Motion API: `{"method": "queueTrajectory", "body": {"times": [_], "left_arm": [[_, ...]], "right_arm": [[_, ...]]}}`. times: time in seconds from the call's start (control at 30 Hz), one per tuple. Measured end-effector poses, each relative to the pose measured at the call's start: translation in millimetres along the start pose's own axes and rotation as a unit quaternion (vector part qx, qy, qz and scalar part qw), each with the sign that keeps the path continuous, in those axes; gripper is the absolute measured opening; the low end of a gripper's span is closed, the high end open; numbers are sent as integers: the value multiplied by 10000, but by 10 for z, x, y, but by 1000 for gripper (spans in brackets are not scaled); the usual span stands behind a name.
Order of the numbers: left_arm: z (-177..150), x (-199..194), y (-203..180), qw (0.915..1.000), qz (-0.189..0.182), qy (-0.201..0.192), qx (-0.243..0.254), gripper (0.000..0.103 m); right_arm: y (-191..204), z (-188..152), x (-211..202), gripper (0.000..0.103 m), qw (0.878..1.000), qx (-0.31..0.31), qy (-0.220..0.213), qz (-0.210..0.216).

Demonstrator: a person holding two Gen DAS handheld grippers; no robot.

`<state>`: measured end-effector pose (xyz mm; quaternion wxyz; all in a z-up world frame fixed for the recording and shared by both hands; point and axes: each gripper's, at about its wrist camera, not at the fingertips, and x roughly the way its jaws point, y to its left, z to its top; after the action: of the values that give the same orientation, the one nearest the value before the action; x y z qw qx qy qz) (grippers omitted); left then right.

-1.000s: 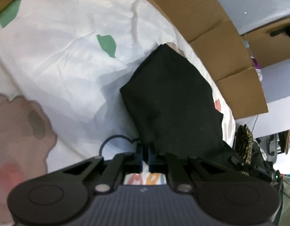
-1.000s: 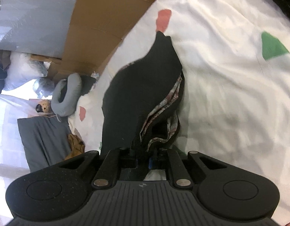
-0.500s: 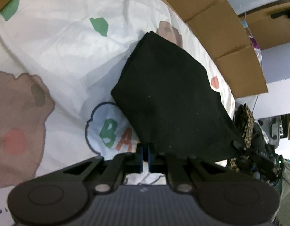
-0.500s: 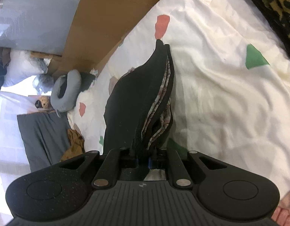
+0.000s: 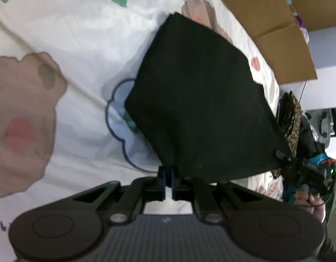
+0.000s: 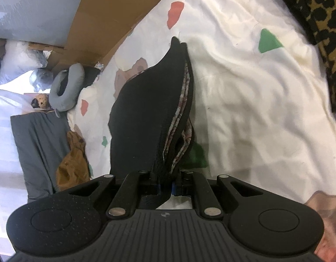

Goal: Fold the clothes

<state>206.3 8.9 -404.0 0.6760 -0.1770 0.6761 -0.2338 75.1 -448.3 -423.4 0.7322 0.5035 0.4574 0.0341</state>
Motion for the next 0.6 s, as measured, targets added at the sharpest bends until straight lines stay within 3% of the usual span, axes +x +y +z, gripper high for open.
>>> {"method": "queueTrajectory", "body": {"times": [0.27,0.6], "left_arm": [[-137,406,-140,9969,-23,751,-245,4],[-283,822,-470,9912,-47,1300,-236,4]], "right_arm": [[28,200,-109,6,9986,-170,-370,-333],[44,491,-198,5,9948,-298,-740,-628]]}}
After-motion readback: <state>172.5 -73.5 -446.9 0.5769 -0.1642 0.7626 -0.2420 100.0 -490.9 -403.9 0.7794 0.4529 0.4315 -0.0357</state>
